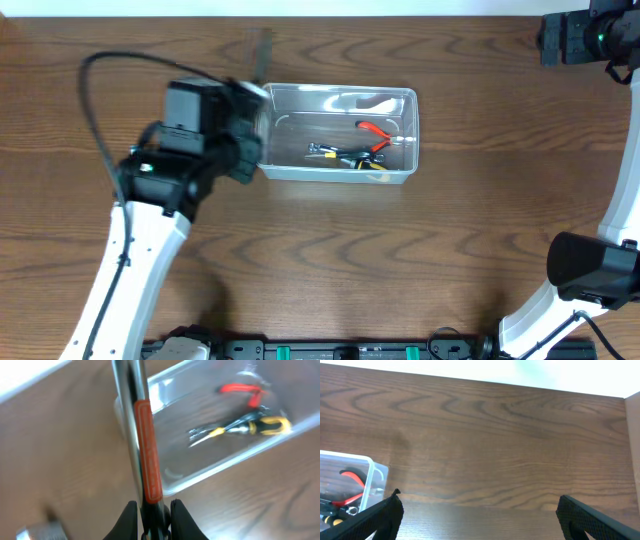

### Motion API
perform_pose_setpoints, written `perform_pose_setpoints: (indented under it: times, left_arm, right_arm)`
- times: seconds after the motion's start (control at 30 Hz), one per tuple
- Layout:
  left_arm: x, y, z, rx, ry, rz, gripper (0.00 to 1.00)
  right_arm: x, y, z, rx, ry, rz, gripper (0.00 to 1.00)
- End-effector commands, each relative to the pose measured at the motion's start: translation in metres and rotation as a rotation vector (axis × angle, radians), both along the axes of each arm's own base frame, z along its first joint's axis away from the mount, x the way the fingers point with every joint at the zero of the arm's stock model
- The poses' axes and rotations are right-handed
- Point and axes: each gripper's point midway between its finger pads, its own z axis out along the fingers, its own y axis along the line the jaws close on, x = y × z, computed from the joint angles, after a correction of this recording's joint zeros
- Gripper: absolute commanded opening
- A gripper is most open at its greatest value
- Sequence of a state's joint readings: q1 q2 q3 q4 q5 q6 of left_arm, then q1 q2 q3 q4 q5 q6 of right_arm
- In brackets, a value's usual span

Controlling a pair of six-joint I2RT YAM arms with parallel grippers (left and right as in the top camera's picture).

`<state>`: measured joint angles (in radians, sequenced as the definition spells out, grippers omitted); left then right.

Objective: Pack container
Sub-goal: 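Carry the black tool into the container and open the left gripper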

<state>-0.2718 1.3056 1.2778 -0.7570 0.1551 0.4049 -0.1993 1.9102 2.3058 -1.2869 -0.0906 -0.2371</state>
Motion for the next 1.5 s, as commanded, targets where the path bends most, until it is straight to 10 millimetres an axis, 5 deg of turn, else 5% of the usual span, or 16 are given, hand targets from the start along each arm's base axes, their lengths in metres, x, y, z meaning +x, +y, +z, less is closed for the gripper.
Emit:
perform_pose_setpoints:
  times: [0.0,0.1,0.27,0.4,0.53,0.9,1.03,1.1,1.13,1.33,1.47]
  left_arm:
    - [0.011,-0.028,-0.002,0.163,-0.113,-0.302,0.06]
    - [0.028,-0.047,-0.020,0.191,-0.122,-0.369,0.06]
    - [0.046,-0.062,-0.088,0.216,0.015,-0.405,0.06]
    - [0.046,-0.062,-0.144,0.226,0.164,-0.394,0.06]
    - [0.040,-0.060,-0.172,0.232,0.250,-0.387,0.06]
    - [0.038,-0.060,-0.182,0.238,0.278,-0.391,0.07]
    - [0.038,-0.060,-0.182,0.238,0.277,-0.391,0.32]
    - [0.038,-0.060,-0.182,0.238,0.277,-0.391,0.63]
    - [0.038,-0.060,-0.182,0.238,0.277,-0.391,0.69]
    - [0.045,-0.061,-0.172,0.237,0.232,-0.383,0.83]
    - [0.059,-0.064,-0.126,0.211,0.115,-0.352,0.91]
  right_arm:
    - [-0.001,0.001,0.001,0.016,-0.002,-0.010,0.99]
    - [-0.001,0.001,0.001,0.016,-0.002,-0.009,0.99]
    - [-0.001,0.001,0.001,0.017,-0.002,-0.009,0.99]
    - [-0.001,0.001,0.000,0.017,-0.001,-0.009,0.99]
    - [-0.001,0.001,0.001,0.016,-0.002,-0.009,0.99]
    - [-0.001,0.001,0.001,0.016,-0.002,-0.009,0.99]
    - [-0.001,0.001,0.001,0.016,-0.002,-0.009,0.99]
    - [-0.001,0.001,0.001,0.016,-0.002,-0.009,0.99]
    - [-0.001,0.001,0.001,0.016,-0.002,-0.009,0.99]
    - [-0.001,0.001,0.001,0.016,-0.002,-0.009,0.99]
    - [-0.001,0.001,0.001,0.016,-0.002,-0.009,0.99]
